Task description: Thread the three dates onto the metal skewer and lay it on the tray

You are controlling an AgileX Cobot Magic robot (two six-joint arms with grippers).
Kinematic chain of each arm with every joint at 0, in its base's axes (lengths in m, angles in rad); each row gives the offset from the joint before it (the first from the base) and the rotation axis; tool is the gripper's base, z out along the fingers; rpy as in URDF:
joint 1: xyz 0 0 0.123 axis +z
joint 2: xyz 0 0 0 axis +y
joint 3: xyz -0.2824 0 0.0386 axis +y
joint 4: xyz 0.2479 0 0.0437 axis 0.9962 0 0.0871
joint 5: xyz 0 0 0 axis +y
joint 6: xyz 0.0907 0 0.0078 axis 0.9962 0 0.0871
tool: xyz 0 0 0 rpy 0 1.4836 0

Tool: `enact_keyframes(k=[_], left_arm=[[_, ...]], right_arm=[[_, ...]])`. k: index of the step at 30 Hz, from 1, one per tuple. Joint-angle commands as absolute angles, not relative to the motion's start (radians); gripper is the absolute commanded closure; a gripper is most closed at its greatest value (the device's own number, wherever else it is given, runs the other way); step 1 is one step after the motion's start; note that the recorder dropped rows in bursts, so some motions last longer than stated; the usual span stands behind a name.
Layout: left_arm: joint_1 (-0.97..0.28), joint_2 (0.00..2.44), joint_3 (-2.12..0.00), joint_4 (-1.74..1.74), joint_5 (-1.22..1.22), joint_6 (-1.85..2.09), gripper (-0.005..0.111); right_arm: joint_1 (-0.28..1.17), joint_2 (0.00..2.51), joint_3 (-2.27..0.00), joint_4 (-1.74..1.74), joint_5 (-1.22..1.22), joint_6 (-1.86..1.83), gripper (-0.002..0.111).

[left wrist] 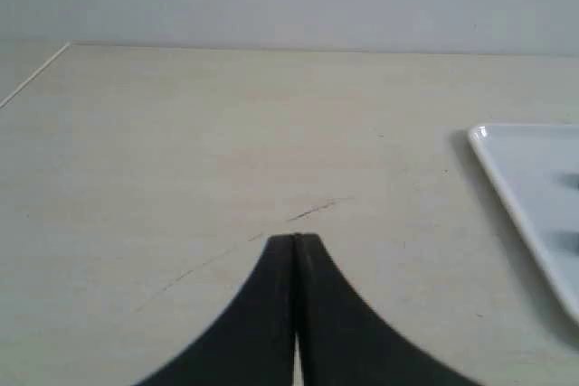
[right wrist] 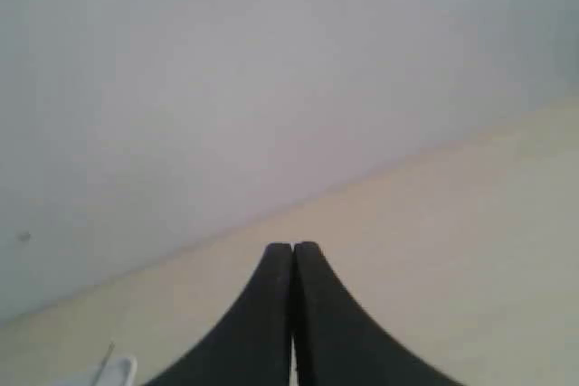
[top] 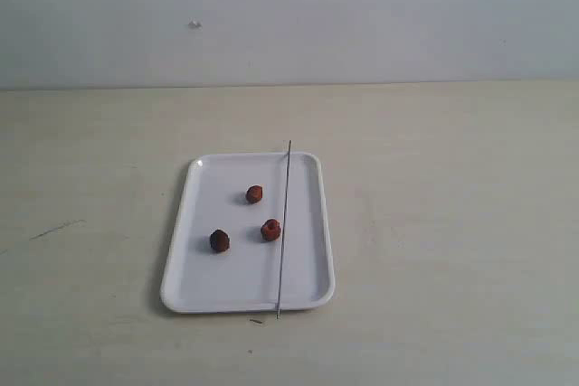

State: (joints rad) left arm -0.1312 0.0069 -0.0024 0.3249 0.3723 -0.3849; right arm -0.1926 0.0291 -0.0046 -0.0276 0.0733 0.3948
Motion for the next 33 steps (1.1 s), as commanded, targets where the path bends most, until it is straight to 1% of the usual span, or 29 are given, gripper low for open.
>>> enact_keyframes(k=[1,6,10,12,15,18,23,25,26,27,30,31,33], left_arm=[[-0.128,0.0,0.0,0.329,0.37,-0.396,0.107],[-0.128,0.0,0.0,0.329,0.37,-0.396,0.107],[-0.128,0.0,0.0,0.329,0.37,-0.396,0.107],[-0.128,0.0,0.0,0.329,0.37,-0.396,0.107],[-0.128,0.0,0.0,0.329,0.37,-0.396,0.107],[-0.128,0.0,0.0,0.329,0.37,-0.396,0.107],[-0.128,0.0,0.0,0.329,0.37,-0.396,0.107],[-0.128,0.0,0.0,0.329,0.37,-0.396,0.107],[-0.128,0.0,0.0,0.329,0.37,-0.396,0.107],[-0.128,0.0,0.0,0.329,0.37,-0.396,0.107],[-0.128,0.0,0.0,0.329,0.37,-0.396,0.107],[-0.128,0.0,0.0,0.329,0.37,-0.396,0.107],[-0.128,0.0,0.0,0.329,0.37,-0.396,0.107]], right_arm=[[-0.197,0.024,0.0,-0.034,-0.12,0.393,0.108],[-0.197,0.024,0.0,-0.027,-0.268,0.435,0.108],[-0.197,0.028,0.0,-0.024,-0.494,0.547,0.108],[-0.197,0.032,-0.039,-0.024,-0.514,0.594,0.108],[-0.197,0.071,-0.13,-0.029,-0.45,0.599,0.108],[-0.197,0.161,-0.227,-0.056,-0.353,0.584,0.108],[-0.197,0.435,-0.395,-0.137,-0.206,0.601,0.108],[-0.197,0.584,-0.462,-0.14,-0.087,0.606,0.108],[-0.176,0.677,-0.495,-0.14,-0.011,0.606,0.108],[-0.143,0.737,-0.517,-0.14,0.014,0.606,0.108],[-0.006,0.908,-0.569,-0.14,0.007,0.539,0.108],[0.059,0.986,-0.613,-0.14,0.016,0.519,0.108],[0.128,1.083,-0.679,-0.14,0.051,0.516,0.108]])
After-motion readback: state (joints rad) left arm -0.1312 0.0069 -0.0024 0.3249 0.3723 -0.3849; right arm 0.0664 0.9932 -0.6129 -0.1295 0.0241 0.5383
